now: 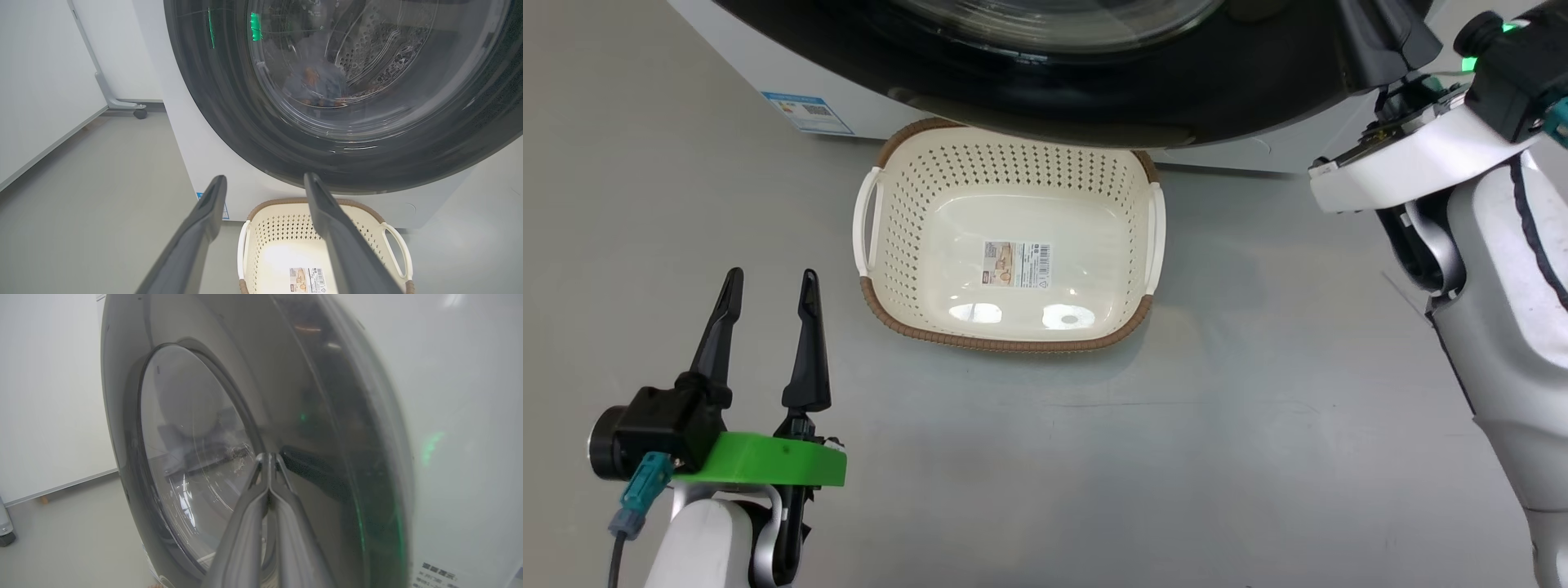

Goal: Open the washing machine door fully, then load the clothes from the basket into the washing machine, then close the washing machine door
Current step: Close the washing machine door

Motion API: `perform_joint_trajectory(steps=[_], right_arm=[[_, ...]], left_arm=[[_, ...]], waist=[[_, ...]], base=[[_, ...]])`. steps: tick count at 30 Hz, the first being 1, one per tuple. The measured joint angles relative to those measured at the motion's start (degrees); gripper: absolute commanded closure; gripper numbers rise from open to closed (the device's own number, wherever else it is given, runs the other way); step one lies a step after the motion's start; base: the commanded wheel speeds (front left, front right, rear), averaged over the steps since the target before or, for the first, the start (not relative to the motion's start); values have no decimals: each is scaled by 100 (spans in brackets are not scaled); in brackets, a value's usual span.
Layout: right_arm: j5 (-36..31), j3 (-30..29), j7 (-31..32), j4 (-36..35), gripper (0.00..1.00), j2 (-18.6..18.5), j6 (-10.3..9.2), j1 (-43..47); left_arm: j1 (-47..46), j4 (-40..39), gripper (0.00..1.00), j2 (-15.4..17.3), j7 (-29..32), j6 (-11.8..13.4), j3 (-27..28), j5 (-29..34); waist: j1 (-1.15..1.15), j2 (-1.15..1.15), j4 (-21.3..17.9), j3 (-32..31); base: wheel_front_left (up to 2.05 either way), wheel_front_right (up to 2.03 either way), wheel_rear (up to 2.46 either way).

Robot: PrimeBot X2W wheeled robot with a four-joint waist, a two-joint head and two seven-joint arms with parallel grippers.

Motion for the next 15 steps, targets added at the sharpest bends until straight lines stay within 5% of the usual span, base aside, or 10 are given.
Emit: perform_joint_trajectory(steps=[15], right_arm=[[-164,-174,-9,298,100,-434,104,-847]], left_arm=[[-175,-58,0,-32,0,0,-108,-197]], waist=[[0,0,391,481]], base=[[0,0,0]])
